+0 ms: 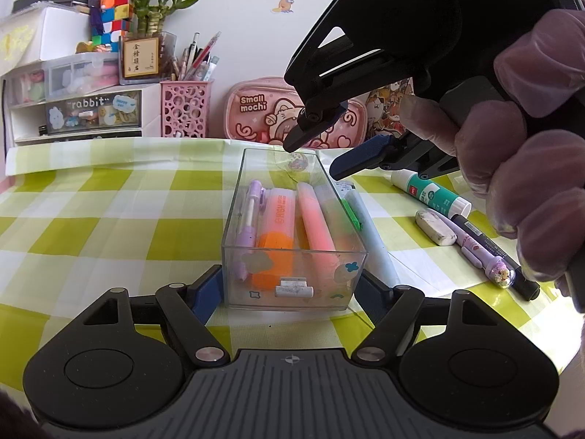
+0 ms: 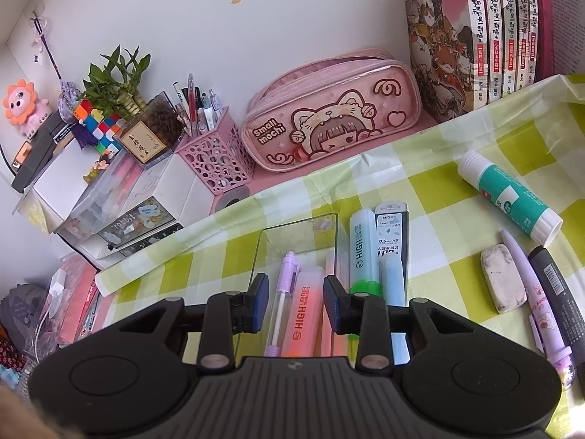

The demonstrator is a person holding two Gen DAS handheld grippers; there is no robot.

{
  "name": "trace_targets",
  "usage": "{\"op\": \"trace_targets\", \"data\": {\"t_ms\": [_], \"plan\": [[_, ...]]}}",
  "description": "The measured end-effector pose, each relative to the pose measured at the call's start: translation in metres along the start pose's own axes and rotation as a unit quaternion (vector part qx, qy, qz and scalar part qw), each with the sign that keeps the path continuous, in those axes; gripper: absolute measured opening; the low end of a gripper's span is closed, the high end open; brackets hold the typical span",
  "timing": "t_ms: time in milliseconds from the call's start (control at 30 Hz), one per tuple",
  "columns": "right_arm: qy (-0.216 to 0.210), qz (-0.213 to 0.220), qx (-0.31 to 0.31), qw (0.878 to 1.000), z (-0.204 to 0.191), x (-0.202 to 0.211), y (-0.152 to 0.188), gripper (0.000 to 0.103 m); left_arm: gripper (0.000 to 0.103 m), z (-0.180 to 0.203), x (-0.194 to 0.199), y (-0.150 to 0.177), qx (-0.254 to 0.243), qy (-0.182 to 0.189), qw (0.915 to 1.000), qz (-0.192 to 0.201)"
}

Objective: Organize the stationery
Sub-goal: 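Lower the orange highlighter into the clear box and open the right gripper, then move the right gripper to the black marker and grasp it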

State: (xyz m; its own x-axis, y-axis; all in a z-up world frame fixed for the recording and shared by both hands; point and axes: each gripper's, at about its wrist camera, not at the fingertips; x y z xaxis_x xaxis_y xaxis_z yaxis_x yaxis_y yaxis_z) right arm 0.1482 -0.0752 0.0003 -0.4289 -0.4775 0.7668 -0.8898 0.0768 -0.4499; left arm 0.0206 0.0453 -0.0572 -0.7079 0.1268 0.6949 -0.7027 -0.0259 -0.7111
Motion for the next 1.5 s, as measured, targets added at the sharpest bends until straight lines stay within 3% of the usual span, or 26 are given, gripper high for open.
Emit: {"op": "trace_targets", "data": {"t_ms": [733, 1300, 1500], "plan": [[0.055, 0.038, -0.027, 0.997, 0.046, 0.037, 0.005, 0.058, 0.075, 0.000, 0.000, 0.000, 0.000, 0.000, 1.0000, 0.000], [0.113, 0.037, -0.047, 0.992, 0.087, 0.054, 0.019, 0.064, 0.075, 0.000, 0.000, 0.000, 0.000, -0.001, 1.0000, 0.000], [0.145, 0.034, -0.026, 0.989, 0.092, 0.053, 0.023, 0.070, 0.075, 0.000, 0.000, 0.000, 0.000, -0.001, 1.0000, 0.000]]}}
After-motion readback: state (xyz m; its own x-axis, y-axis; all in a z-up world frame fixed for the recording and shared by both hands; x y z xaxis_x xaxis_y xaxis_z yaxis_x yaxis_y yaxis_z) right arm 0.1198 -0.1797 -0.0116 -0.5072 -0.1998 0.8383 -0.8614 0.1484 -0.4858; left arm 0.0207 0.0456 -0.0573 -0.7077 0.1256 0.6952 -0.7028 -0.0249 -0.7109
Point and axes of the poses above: each gripper's, at about its wrist camera, not at the fingertips, and x roughly against the way its jaws point, z to its right, y to its underside, and after that the axes turned 14 degrees about -z, right-handed
